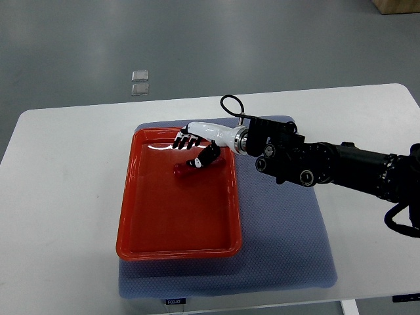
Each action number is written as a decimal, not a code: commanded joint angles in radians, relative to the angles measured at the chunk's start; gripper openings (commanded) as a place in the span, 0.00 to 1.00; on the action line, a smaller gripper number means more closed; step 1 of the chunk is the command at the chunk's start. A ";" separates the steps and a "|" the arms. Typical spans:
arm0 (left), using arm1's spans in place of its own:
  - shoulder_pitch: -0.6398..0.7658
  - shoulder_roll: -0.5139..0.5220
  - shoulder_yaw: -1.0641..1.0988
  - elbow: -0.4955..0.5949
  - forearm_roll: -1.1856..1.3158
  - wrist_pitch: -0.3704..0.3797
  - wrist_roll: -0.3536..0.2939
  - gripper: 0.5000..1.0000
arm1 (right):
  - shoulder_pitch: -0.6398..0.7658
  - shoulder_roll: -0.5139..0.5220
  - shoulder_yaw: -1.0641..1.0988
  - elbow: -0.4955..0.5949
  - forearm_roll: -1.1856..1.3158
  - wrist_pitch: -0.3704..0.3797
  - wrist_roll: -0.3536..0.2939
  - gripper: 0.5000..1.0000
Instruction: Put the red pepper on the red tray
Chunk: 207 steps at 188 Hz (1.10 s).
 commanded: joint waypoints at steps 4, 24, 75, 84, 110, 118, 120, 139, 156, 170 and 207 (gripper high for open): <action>0.000 0.000 0.000 0.000 0.001 -0.001 0.000 1.00 | 0.006 0.000 0.115 -0.002 0.041 0.001 0.000 0.54; 0.000 0.000 0.000 0.000 0.001 -0.001 0.000 1.00 | 0.000 0.000 0.256 -0.003 0.119 0.001 0.002 0.58; 0.000 0.000 0.000 0.000 0.001 -0.001 0.000 1.00 | -0.161 0.000 0.779 -0.008 0.444 0.042 0.049 0.69; 0.000 0.000 -0.001 0.000 0.001 -0.001 0.000 1.00 | -0.192 0.000 0.842 -0.009 0.497 0.060 0.057 0.70; 0.000 0.000 0.000 0.002 0.001 -0.001 0.000 1.00 | -0.290 0.000 1.003 -0.009 0.626 0.112 0.071 0.72; 0.000 0.000 -0.001 0.002 0.001 -0.001 0.000 1.00 | -0.371 0.000 1.076 -0.014 0.713 0.169 0.080 0.77; 0.000 0.000 -0.001 0.002 0.001 -0.001 0.000 1.00 | -0.380 0.000 1.081 -0.015 0.722 0.177 0.081 0.78; 0.000 0.000 0.000 0.000 0.001 -0.001 0.000 1.00 | -0.448 0.000 1.106 -0.015 0.785 0.244 0.089 0.79; 0.000 0.000 0.002 -0.001 0.001 -0.001 0.000 1.00 | -0.492 0.000 1.107 -0.015 0.820 0.298 0.103 0.80; 0.000 0.000 0.002 -0.001 0.001 -0.001 0.000 1.00 | -0.508 0.000 1.106 -0.015 0.822 0.315 0.103 0.81; 0.000 0.000 0.000 0.000 0.001 -0.001 0.000 1.00 | -0.515 0.000 1.092 -0.015 0.819 0.318 0.103 0.82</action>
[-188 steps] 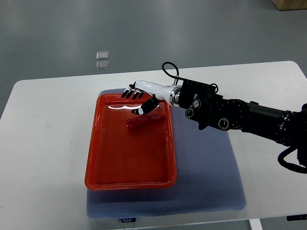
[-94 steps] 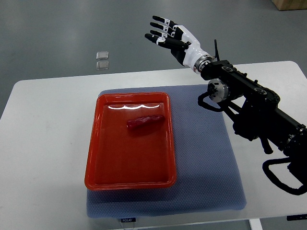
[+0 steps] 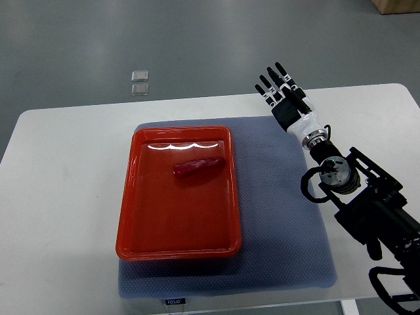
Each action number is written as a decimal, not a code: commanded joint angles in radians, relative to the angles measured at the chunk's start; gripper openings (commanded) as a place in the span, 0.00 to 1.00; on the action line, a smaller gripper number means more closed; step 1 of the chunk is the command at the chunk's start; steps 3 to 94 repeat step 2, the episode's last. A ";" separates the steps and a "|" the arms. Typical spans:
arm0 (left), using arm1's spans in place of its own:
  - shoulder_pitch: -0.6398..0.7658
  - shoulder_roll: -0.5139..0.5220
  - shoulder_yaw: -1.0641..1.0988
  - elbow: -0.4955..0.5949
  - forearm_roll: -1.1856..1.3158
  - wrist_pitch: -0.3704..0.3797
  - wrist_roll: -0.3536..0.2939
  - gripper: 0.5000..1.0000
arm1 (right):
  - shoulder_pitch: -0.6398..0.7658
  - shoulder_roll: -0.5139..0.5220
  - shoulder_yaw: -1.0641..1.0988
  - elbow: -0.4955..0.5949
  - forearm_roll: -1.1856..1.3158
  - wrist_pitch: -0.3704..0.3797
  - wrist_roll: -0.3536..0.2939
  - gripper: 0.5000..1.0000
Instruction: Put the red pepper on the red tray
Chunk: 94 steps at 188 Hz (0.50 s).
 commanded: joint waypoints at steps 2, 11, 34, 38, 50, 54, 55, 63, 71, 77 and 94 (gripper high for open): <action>0.000 0.000 -0.001 0.001 0.000 0.000 0.000 1.00 | -0.002 0.000 -0.009 0.000 -0.004 0.002 0.000 0.82; 0.000 0.000 -0.001 0.001 0.000 0.000 0.000 1.00 | -0.002 0.000 -0.009 0.000 -0.004 0.002 0.000 0.82; 0.000 0.000 -0.001 0.001 0.000 0.000 0.000 1.00 | -0.002 0.000 -0.009 0.000 -0.004 0.002 0.000 0.82; 0.000 0.000 -0.001 0.001 0.000 0.000 0.000 1.00 | -0.002 0.000 -0.009 0.000 -0.004 0.002 0.000 0.82; 0.000 0.000 -0.001 0.001 0.000 0.000 0.000 1.00 | -0.002 0.000 -0.009 0.000 -0.004 0.002 0.000 0.82; 0.000 0.000 -0.001 0.001 0.000 0.000 0.000 1.00 | -0.002 0.000 -0.009 0.000 -0.004 0.002 0.000 0.82; 0.000 0.000 -0.001 0.001 0.000 0.000 0.000 1.00 | -0.002 0.000 -0.009 0.000 -0.004 0.002 0.000 0.82; 0.000 0.000 -0.001 0.001 0.000 0.000 0.000 1.00 | -0.002 0.000 -0.009 0.000 -0.004 0.002 0.000 0.82; 0.000 0.000 -0.001 0.001 0.000 0.000 0.000 1.00 | -0.002 0.000 -0.009 0.000 -0.004 0.002 0.000 0.82; 0.000 0.000 -0.001 0.001 0.000 0.000 0.000 1.00 | -0.002 0.000 -0.009 0.000 -0.004 0.002 0.000 0.82; 0.000 0.000 -0.001 0.001 0.000 0.000 0.000 1.00 | -0.002 0.000 -0.009 0.000 -0.004 0.002 0.000 0.82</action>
